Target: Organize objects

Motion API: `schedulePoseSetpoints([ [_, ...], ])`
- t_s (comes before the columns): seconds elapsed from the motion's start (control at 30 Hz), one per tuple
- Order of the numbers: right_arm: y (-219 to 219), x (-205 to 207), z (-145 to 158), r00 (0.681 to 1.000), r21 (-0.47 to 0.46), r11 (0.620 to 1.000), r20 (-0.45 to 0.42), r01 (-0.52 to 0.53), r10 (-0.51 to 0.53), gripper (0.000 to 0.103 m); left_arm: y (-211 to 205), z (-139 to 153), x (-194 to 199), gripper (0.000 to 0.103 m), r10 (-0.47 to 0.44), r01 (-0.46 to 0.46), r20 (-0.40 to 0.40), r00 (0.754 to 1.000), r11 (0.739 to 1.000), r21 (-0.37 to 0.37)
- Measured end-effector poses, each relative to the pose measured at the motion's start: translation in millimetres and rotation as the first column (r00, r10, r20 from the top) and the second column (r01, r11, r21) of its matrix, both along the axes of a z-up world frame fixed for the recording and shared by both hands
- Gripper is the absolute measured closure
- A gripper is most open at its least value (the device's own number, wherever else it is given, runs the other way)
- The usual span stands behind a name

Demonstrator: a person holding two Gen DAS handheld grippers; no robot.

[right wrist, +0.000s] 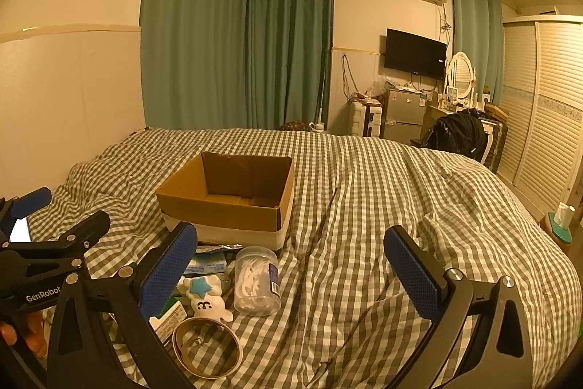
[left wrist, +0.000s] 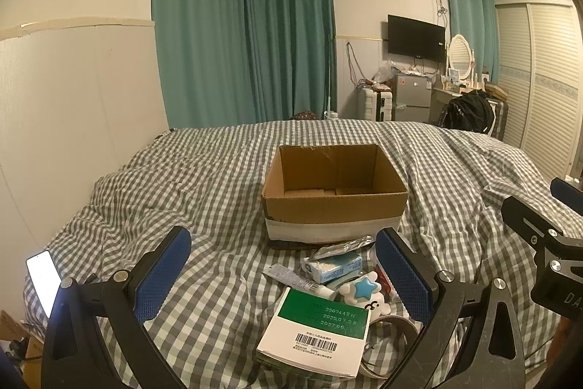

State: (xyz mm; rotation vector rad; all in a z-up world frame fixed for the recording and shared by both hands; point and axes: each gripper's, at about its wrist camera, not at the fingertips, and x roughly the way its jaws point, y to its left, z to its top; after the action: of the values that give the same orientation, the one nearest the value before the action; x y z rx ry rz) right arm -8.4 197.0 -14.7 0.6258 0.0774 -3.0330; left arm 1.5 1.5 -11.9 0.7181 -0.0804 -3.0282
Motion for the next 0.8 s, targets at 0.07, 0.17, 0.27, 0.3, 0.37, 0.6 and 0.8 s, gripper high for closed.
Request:
schedulePoseSetpoints([
  [0.07, -0.8, 0.3, 1.3, 1.000, 0.002, 1.000, -0.001, -0.004, 0.004, 0.000, -0.1, 0.5, 0.8, 0.000, -0.001, 0.001, -0.001, 1.000, 1.000, -0.002],
  [0.17, -1.1, 0.3, 2.0, 1.000, 0.005, 1.000, 0.006, -0.011, 0.011, 0.000, 0.1, 0.1, 1.2, 0.000, -0.005, 0.005, 0.008, 1.000, 1.000, -0.001],
  [0.27, -0.4, 1.2, 3.3, 1.000, 0.009, 1.000, 0.007, -0.015, 0.015, 0.000, -0.7, -2.3, 1.2, 0.000, -0.005, 0.005, 0.022, 1.000, 1.000, -0.002],
  [0.3, -0.4, 1.4, 3.8, 1.000, 0.010, 1.000, 0.007, -0.017, 0.017, 0.000, -0.7, -2.9, 0.9, 0.000, -0.003, 0.004, 0.026, 1.000, 1.000, -0.004],
  [0.37, -0.6, 1.1, 4.6, 1.000, 0.013, 1.000, 0.011, -0.022, 0.022, 0.000, -0.5, -3.4, 1.1, 0.000, -0.005, 0.005, 0.037, 0.999, 1.000, -0.007],
  [0.6, -0.5, 2.8, 4.8, 0.999, 0.018, 0.999, 0.031, -0.039, 0.039, 0.000, -2.7, -24.1, 6.5, 0.000, -0.034, 0.037, 0.116, 0.993, 0.999, -0.026],
  [0.8, -1.1, -7.4, -17.1, 0.990, 0.012, 0.998, 0.130, -0.065, 0.062, 0.000, -3.6, -62.4, 10.4, 0.000, -0.125, 0.126, 0.239, 0.963, 0.992, 0.010],
])
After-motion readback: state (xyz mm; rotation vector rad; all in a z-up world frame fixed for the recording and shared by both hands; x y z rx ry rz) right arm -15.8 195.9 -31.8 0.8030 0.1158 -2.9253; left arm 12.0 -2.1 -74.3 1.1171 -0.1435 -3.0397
